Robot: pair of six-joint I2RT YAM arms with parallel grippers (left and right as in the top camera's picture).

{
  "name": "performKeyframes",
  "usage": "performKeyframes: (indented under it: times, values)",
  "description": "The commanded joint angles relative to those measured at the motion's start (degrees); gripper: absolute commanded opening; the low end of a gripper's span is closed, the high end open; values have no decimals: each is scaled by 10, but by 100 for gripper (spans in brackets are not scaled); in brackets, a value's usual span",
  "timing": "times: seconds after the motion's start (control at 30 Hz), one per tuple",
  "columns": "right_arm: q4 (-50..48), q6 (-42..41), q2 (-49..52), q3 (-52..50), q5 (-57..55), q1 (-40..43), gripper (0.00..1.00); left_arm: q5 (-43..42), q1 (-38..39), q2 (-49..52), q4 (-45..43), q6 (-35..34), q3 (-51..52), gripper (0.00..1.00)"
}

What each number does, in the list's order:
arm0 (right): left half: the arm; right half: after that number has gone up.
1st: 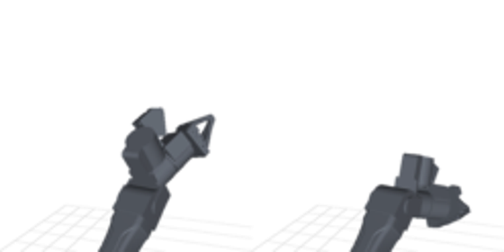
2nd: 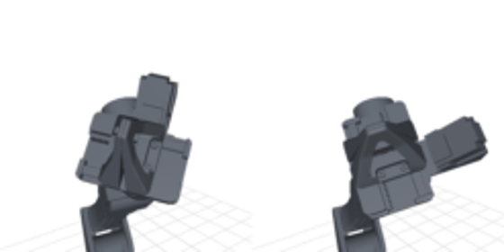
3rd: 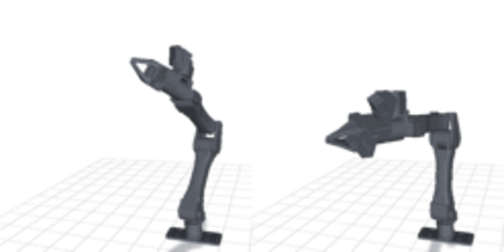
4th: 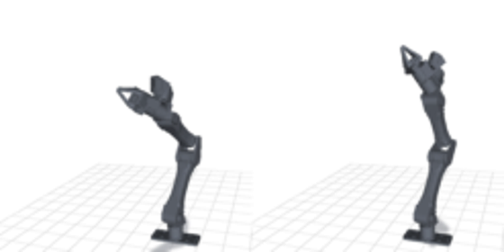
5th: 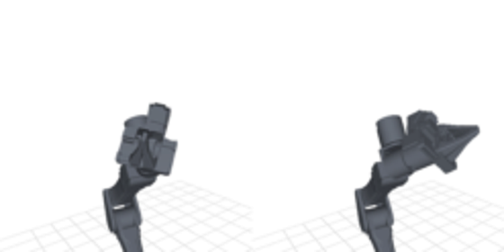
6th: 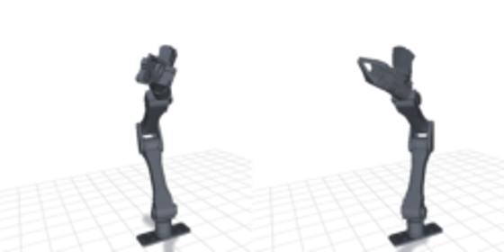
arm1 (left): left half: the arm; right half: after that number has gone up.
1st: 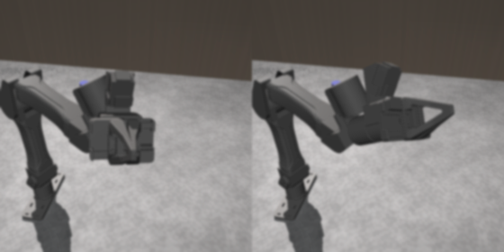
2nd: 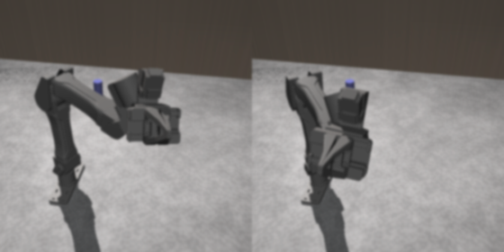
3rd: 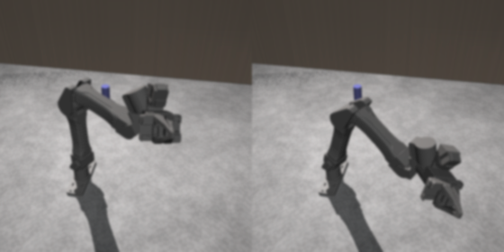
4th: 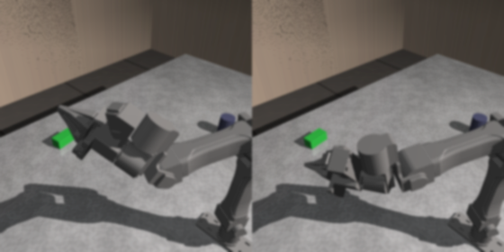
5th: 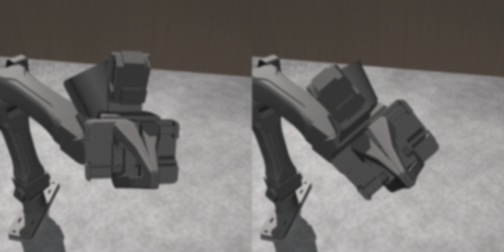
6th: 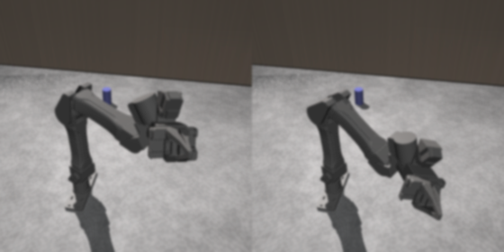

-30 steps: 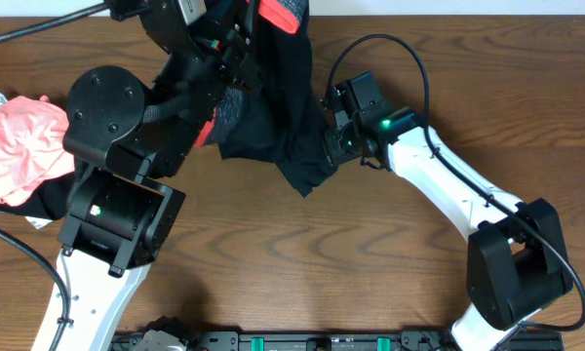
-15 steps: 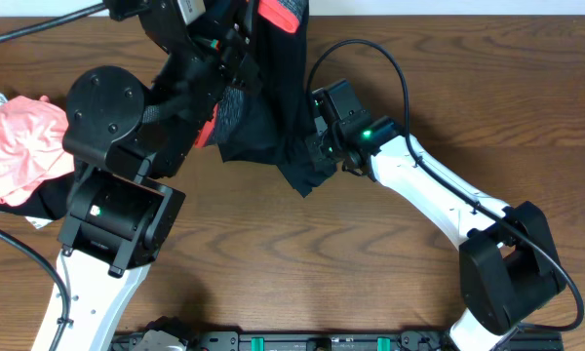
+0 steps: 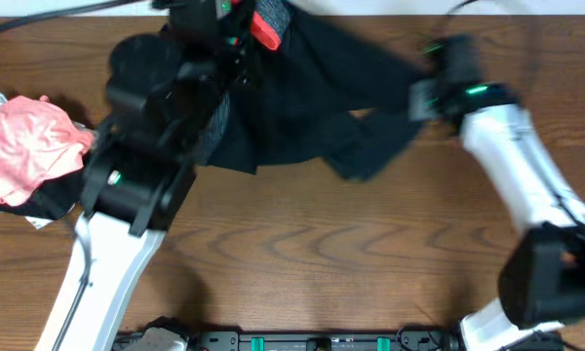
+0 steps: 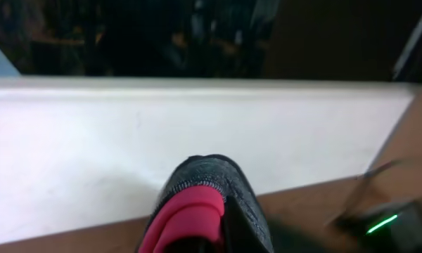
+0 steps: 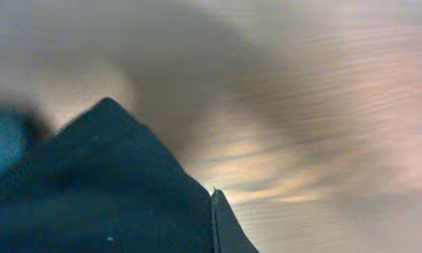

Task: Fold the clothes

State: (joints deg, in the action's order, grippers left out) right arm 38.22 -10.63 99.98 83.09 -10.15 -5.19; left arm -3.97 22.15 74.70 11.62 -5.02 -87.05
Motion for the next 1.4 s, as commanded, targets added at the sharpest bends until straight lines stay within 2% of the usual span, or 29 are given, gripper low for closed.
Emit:
performKeyframes:
  times: [0.0,0.13,0.3,0.53,0.73,1.13,1.27,1.37]
  values:
    - [19,24,-63,76,-18,83,1,6,-4,33,-16,31,-15,6]
    - [51,30,-88,139,-3,173,1,-22,-2,70,-63,28,-15,6]
    - [114,30,-96,150,20,228,1,-22,-2,92,-40,24,-15,6]
    - [181,30,-78,136,21,234,1,-22,-2,94,6,24,-15,6]
    - [189,41,-70,136,20,234,1,-22,-2,94,16,24,-15,6]
    - [128,80,-55,136,21,236,4,-14,-2,151,-60,24,-15,6]
    - [200,80,-40,135,49,236,6,-22,-2,152,53,0,-15,6]
    - [294,80,-28,135,79,233,8,-31,-2,138,209,-29,-15,6]
